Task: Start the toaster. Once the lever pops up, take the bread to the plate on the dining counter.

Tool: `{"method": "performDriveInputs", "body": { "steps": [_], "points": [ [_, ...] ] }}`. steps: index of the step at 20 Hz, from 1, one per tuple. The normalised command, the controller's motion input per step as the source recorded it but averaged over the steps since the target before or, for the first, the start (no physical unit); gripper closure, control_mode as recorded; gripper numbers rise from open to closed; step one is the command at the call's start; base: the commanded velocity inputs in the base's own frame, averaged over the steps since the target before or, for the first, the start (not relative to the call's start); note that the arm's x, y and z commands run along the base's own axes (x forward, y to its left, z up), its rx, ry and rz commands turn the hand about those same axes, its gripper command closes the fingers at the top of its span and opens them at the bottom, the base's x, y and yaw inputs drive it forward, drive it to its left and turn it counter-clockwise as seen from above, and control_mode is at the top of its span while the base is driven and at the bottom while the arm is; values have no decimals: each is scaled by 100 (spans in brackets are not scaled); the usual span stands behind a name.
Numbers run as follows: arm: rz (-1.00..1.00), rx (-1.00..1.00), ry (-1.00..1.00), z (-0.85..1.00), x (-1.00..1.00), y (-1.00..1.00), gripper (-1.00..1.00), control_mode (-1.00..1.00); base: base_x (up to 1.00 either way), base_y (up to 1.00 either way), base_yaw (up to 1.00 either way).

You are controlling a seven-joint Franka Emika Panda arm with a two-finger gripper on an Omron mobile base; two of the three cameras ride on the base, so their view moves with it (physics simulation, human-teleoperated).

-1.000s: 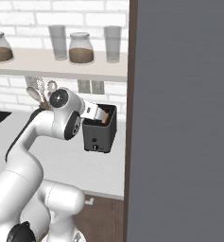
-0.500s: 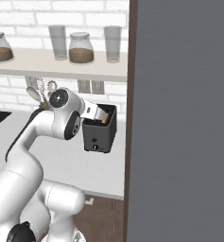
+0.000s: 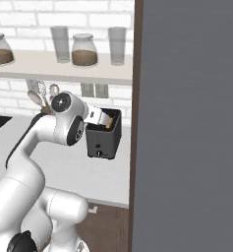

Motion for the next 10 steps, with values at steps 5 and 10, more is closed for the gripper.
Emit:
{"method": "performDriveInputs", "body": {
  "steps": [5, 10],
  "points": [
    [0, 0, 0, 0, 0, 0, -100, -100, 0, 0, 0],
    [0, 0, 0, 0, 0, 0, -100, -100, 0, 0, 0]
  ]
}}
